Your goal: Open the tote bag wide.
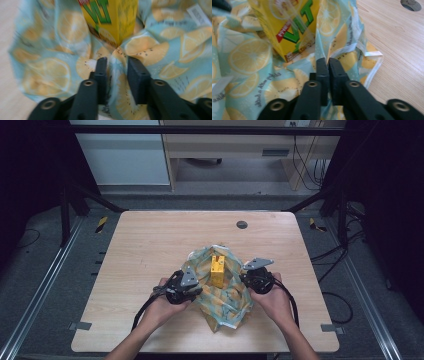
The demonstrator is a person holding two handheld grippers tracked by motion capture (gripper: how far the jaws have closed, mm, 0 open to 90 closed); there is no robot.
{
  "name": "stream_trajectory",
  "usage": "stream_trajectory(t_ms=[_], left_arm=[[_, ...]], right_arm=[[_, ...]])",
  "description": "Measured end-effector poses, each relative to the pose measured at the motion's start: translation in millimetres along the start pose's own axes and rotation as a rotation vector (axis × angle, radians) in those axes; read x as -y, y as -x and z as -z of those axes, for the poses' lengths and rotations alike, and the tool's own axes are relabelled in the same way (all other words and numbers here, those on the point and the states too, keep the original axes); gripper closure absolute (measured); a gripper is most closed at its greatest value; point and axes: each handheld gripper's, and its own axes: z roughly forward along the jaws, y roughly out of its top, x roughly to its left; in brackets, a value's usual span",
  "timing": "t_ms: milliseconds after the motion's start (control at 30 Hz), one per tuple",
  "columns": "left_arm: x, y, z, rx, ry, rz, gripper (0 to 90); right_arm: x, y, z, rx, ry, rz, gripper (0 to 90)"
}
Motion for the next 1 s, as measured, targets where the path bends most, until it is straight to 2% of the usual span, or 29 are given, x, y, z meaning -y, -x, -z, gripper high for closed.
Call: stream_trajectory(t_ms=[33,100,267,533,733,900,967,1000], left_arm=[[1.2,1.2,-1.0,0.000,0.001,0.004,85.7],[1.9,1.4,-3.0,-0.013,-0.028,-0.021,89.6],[5.7,-1.9,-5.4,-0.028,-0.038,-0.004,90.0],[20.7,-10.0,-2.4,-0.041,-0.057,0.026,90.0],[24.7,-14.4,2.1,-0.087,-0.074,0.016,90.0],[26.5,-15.6,4.3,-0.072,-0.059,0.033,90.0],[24.7,-14.3,7.5,-0.067,-0.021,0.021,88.9],[22.9,-13.3,9.8,-0.063,0.002,0.020,85.1]], right_arm=[[0.4,1.5,-0.7,0.002,-0.001,-0.002,90.0],[0.7,3.8,-1.8,0.002,-0.005,-0.006,90.0],[3.3,13.1,-5.7,0.023,-0.017,-0.019,90.0],[12.0,33.7,-12.8,0.060,-0.048,-0.071,90.0],[17.9,46.9,-14.5,0.086,-0.064,-0.096,90.0],[21.1,53.0,-15.3,0.094,-0.074,-0.114,90.0],[20.8,52.8,-15.0,0.090,-0.062,-0.115,89.7],[20.3,52.9,-14.1,0.079,-0.048,-0.116,88.4]])
